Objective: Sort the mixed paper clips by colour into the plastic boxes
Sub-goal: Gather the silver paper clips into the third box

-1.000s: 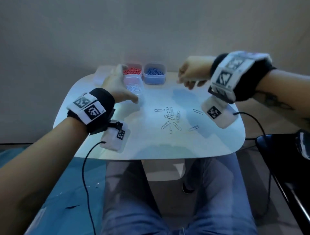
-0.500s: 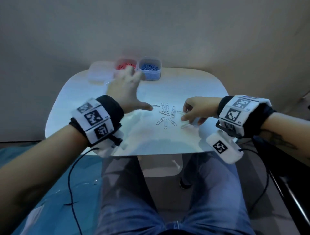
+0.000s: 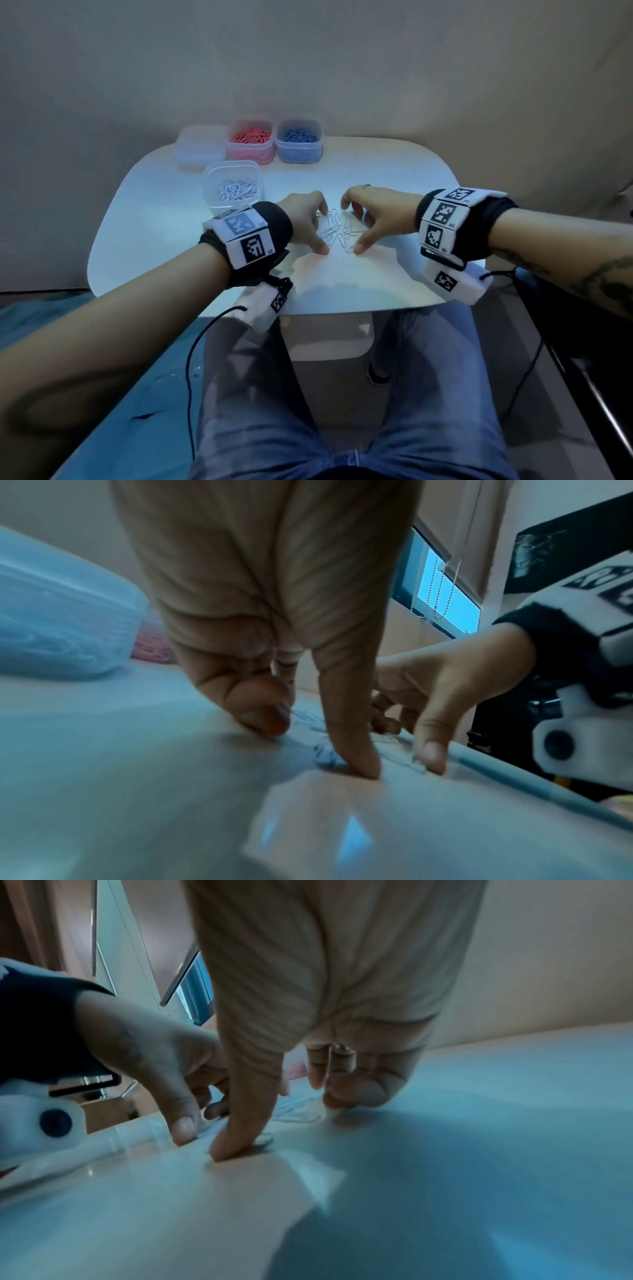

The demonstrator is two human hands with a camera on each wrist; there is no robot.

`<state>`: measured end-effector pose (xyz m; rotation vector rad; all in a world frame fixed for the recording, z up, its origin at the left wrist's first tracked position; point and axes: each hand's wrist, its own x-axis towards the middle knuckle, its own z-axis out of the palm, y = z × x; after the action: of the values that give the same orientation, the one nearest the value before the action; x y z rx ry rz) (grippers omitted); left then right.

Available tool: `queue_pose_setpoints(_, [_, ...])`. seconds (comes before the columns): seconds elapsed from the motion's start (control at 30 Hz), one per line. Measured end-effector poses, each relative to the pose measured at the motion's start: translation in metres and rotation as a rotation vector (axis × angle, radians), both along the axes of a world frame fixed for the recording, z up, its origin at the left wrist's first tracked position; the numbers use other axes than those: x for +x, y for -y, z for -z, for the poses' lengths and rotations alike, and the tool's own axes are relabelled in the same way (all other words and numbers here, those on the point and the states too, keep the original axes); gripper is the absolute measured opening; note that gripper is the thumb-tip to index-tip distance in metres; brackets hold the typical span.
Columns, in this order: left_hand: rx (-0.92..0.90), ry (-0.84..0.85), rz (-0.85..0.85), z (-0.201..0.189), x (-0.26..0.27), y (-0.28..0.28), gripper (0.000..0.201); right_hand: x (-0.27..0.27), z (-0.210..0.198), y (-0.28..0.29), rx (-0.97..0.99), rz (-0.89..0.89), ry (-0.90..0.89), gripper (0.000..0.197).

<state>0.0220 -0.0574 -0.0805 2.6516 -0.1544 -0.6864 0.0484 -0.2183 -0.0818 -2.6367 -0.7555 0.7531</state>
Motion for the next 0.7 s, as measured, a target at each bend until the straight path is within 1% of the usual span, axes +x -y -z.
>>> queue_pose_setpoints(0.1, [-0.026, 0.012, 0.026, 0.0, 0.002, 0.001, 0.053, 0.006, 0.003, -0.003, 0.018, -0.048, 0.046, 0.058])
queue_pose_setpoints(0.13, [-0.024, 0.039, 0.032, 0.0, 0.002, 0.001, 0.053, 0.008, 0.004, -0.003, 0.029, -0.056, 0.062, 0.053])
queue_pose_setpoints(0.27, [-0.017, 0.164, 0.026, 0.003, 0.0, 0.003, 0.063, 0.009, 0.009, 0.001, 0.086, -0.075, 0.13, 0.035])
queue_pose_setpoints(0.33, [0.001, 0.166, 0.049, 0.005, 0.0, 0.005, 0.056, 0.008, 0.011, 0.0, 0.093, -0.085, 0.156, 0.028])
queue_pose_setpoints(0.43, [0.027, 0.173, 0.078, 0.007, 0.003, 0.01, 0.041, 0.007, 0.015, 0.0, 0.075, -0.105, 0.176, 0.025])
queue_pose_setpoints(0.53, [0.017, 0.193, 0.07, 0.009, 0.003, 0.013, 0.029, 0.006, 0.018, -0.001, 0.035, -0.112, 0.18, 0.023])
queue_pose_setpoints(0.7, [0.02, 0.155, 0.023, 0.01, 0.002, 0.015, 0.019, 0.003, 0.019, -0.002, -0.02, -0.096, 0.161, 0.021])
